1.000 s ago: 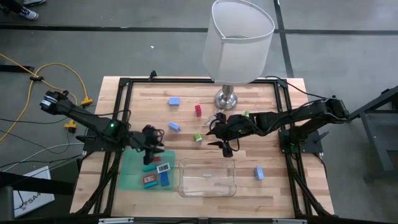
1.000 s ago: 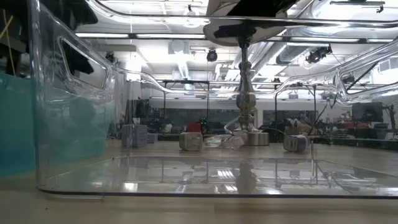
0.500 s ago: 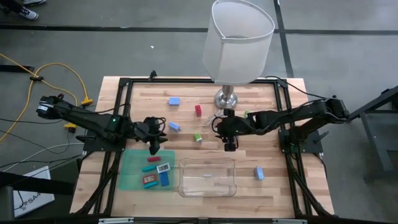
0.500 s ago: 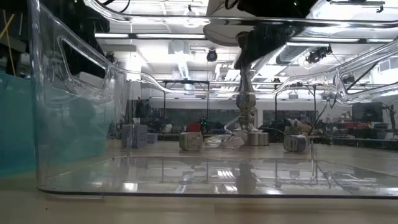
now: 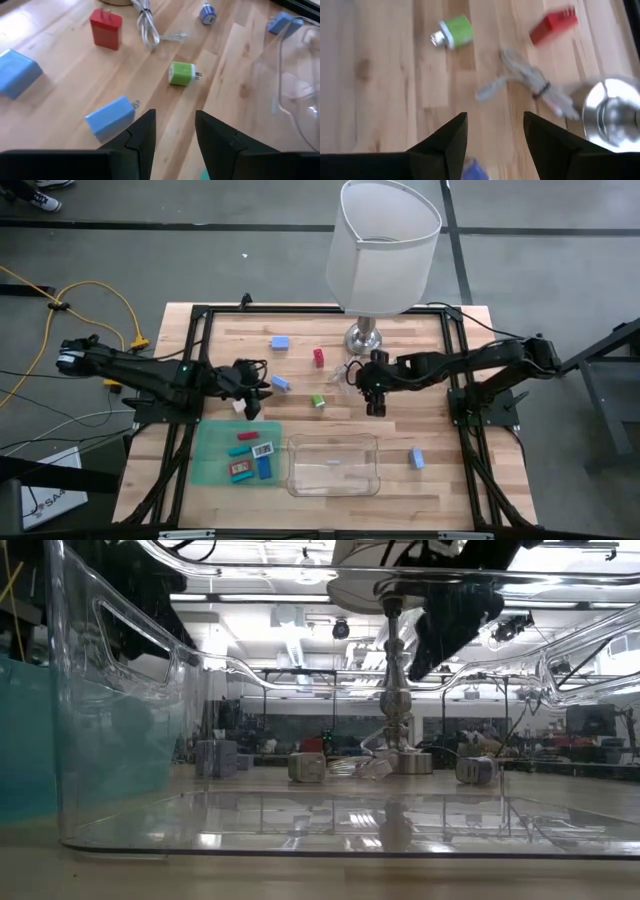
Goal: Pick & Place Office items
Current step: Put the pink charger adapter into the transparent bin
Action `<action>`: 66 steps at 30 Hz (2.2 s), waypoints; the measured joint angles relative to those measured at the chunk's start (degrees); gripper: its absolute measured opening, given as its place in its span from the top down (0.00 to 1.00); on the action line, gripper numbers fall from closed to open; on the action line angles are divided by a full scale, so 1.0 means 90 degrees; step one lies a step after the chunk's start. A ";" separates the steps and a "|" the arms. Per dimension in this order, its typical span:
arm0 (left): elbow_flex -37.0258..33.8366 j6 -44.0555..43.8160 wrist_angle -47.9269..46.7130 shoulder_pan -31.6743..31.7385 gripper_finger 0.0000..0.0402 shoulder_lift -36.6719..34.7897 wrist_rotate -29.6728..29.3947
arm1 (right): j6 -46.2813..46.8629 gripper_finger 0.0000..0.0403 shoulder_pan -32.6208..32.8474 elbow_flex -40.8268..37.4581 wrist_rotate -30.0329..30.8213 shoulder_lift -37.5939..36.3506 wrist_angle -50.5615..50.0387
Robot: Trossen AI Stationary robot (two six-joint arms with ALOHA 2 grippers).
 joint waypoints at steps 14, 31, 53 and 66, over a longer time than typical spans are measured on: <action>-0.0005 0.0719 -0.0070 0.0326 0.67 -0.0489 0.0003 | 0.1000 0.55 -0.0408 0.0000 -0.0011 0.0000 -0.0882; -0.0024 0.0724 -0.1015 0.0207 0.67 -0.1780 -0.1087 | 0.1232 0.55 -0.0403 0.0000 -0.0067 0.0000 -0.1035; 0.0027 0.0539 -0.0332 0.0890 0.67 -0.0952 -0.0379 | 0.0758 0.55 -0.1633 -0.0432 -0.0859 -0.0005 -0.1634; 0.0031 0.0539 -0.0333 0.0878 0.67 -0.0952 -0.0372 | 0.0281 0.55 -0.2287 -0.0442 -0.0856 -0.0005 -0.1554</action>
